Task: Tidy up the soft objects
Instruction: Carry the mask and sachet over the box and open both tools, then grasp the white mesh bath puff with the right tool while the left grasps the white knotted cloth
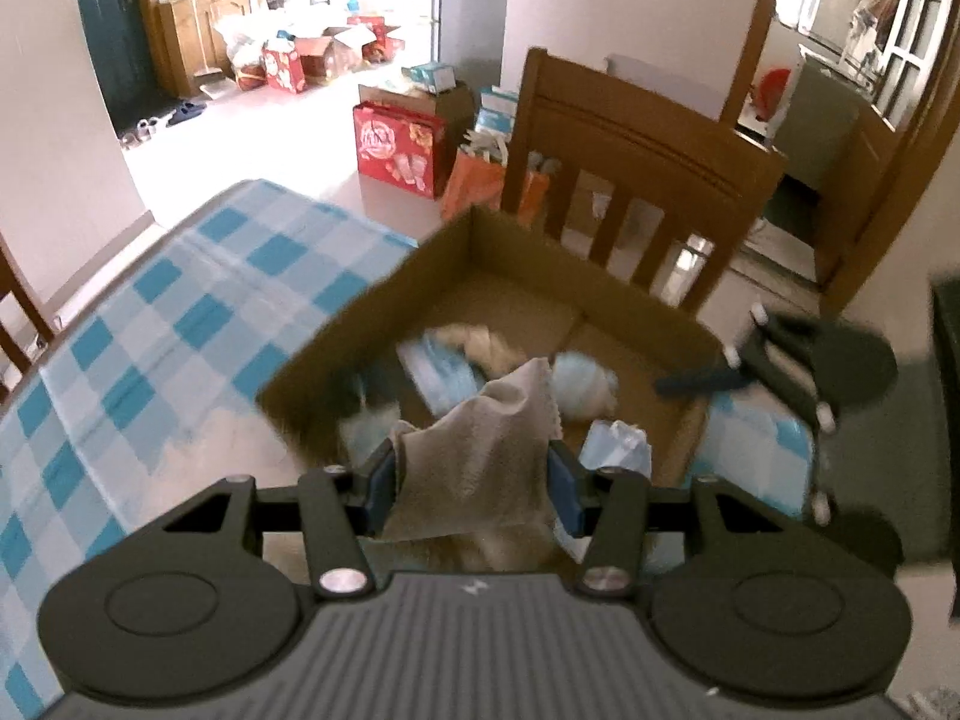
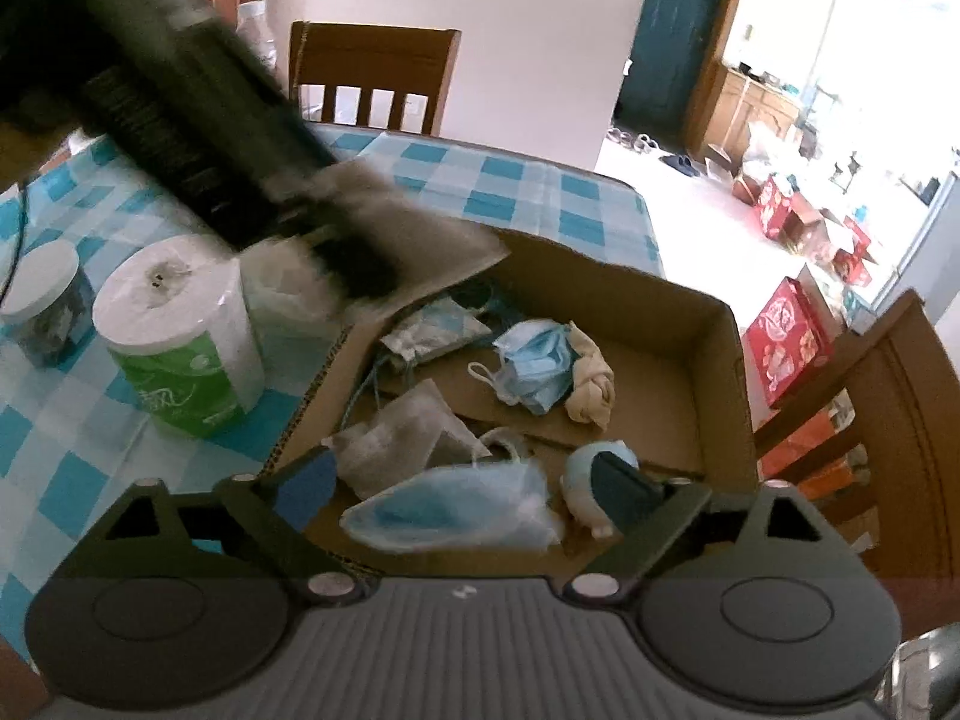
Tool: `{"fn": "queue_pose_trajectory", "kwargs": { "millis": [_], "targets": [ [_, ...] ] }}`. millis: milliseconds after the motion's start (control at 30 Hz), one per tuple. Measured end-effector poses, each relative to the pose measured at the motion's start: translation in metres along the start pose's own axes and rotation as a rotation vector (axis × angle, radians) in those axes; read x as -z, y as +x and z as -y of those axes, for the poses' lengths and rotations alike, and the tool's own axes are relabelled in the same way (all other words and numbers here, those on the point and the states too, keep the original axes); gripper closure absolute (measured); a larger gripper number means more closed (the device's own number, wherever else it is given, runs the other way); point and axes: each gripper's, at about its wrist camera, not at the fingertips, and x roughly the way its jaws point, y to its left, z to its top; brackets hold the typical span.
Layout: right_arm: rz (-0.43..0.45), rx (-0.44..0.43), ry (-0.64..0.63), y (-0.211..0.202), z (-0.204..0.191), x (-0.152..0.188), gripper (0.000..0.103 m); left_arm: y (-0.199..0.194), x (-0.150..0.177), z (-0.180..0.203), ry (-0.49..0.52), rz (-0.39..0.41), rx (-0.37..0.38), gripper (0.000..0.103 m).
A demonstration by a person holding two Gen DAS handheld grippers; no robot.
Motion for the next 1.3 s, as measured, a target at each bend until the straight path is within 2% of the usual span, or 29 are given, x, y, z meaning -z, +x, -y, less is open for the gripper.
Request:
{"fn": "queue_pose_trajectory", "kwargs": {
  "millis": [333,500,567,600,633,767,967,1300],
  "targets": [
    [-0.010,0.006,0.098,-0.010,0.009,0.024,0.002,0.066,-0.057,0.018,0.008,0.000,0.013,0.052],
    [-0.014,0.024,0.120,-0.016,0.010,0.033,0.002,0.088,-0.065,0.027,0.029,-0.037,0.017,0.050],
    [-0.016,0.027,0.128,-0.017,0.010,0.036,0.000,0.090,-0.059,0.028,0.039,-0.048,0.019,0.034],
    [-0.018,0.028,0.132,-0.017,0.010,0.037,0.000,0.089,-0.056,0.028,0.036,-0.053,0.014,0.015],
    [-0.014,0.025,0.139,-0.018,0.010,0.038,0.000,0.089,-0.053,0.027,0.031,-0.057,0.005,0.008],
    [-0.012,0.032,0.150,-0.019,0.008,0.037,0.000,0.072,-0.043,0.023,0.004,-0.001,-0.045,0.008],
    [-0.001,0.039,0.150,-0.022,-0.007,0.028,0.000,0.037,-0.030,0.019,-0.019,0.050,-0.072,0.004],
    [0.010,0.037,0.196,-0.028,-0.044,0.014,0.000,-0.028,0.024,0.015,-0.025,0.144,-0.139,0.004]
  ]
}}
